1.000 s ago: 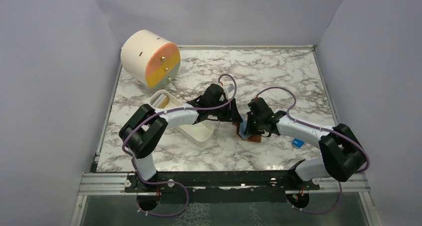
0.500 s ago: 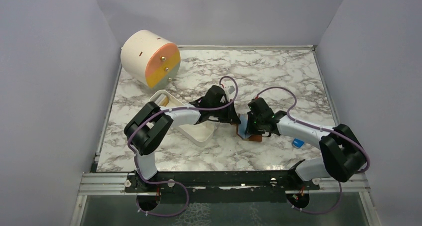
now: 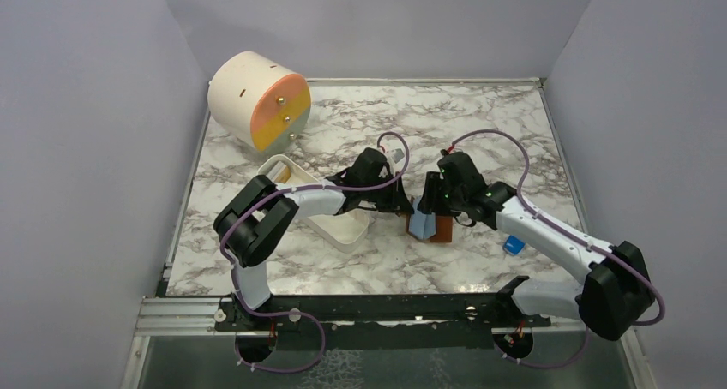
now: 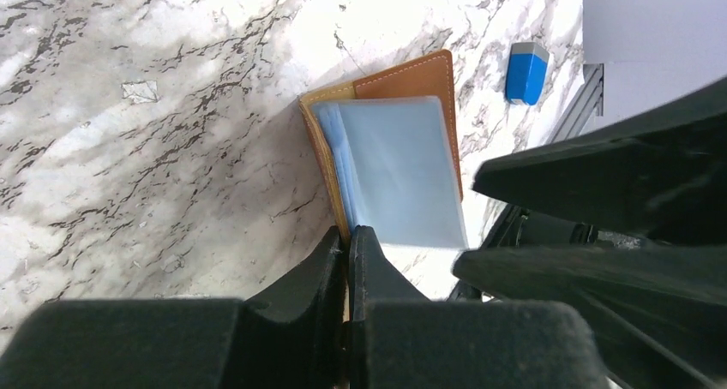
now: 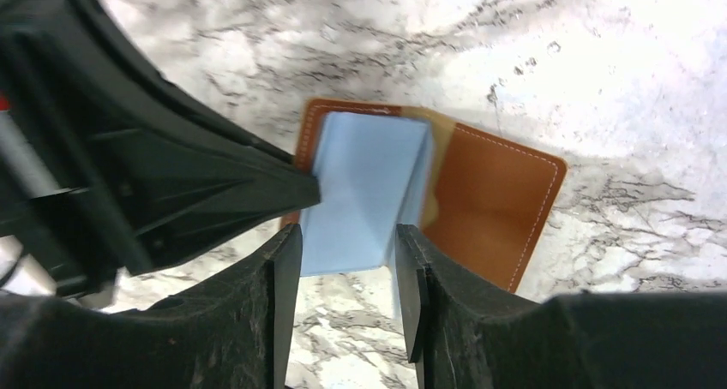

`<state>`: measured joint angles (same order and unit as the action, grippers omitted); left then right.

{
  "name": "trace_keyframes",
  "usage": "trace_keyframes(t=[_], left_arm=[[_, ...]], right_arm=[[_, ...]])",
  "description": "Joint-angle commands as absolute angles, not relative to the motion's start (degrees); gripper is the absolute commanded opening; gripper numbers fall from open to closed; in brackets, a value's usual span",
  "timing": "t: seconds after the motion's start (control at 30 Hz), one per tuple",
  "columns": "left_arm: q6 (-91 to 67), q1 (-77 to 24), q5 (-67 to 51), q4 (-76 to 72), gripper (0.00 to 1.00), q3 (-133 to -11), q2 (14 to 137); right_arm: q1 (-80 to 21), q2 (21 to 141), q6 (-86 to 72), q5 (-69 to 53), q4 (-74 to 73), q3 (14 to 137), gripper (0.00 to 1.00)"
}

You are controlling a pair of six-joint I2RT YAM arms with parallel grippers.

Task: Put the credit cards into the card holder
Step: Open the card holder at the center of the board.

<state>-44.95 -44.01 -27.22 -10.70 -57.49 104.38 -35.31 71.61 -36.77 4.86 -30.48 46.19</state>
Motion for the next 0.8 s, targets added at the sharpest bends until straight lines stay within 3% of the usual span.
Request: trace_keyframes(t=[0.0,0.2,0.77], left_arm=[[-45.52,-44.42,-27.54,-12.05,0.0,-56.76,103.89],[-45.75,-44.47,-27.46,-12.0,0.0,-56.28,103.76],[-45.35,-44.52,-27.16,-11.24,0.03,-55.59,102.49]], right_arm=[[-35.64,68.76,-35.4,0.87,-30.68,47.29,0.46],[-35.68,69.7,-36.68,-6.7,-24.21,45.06,0.48],[-35.67,76.59,-39.99,-7.09,-16.57,38.06,0.45]])
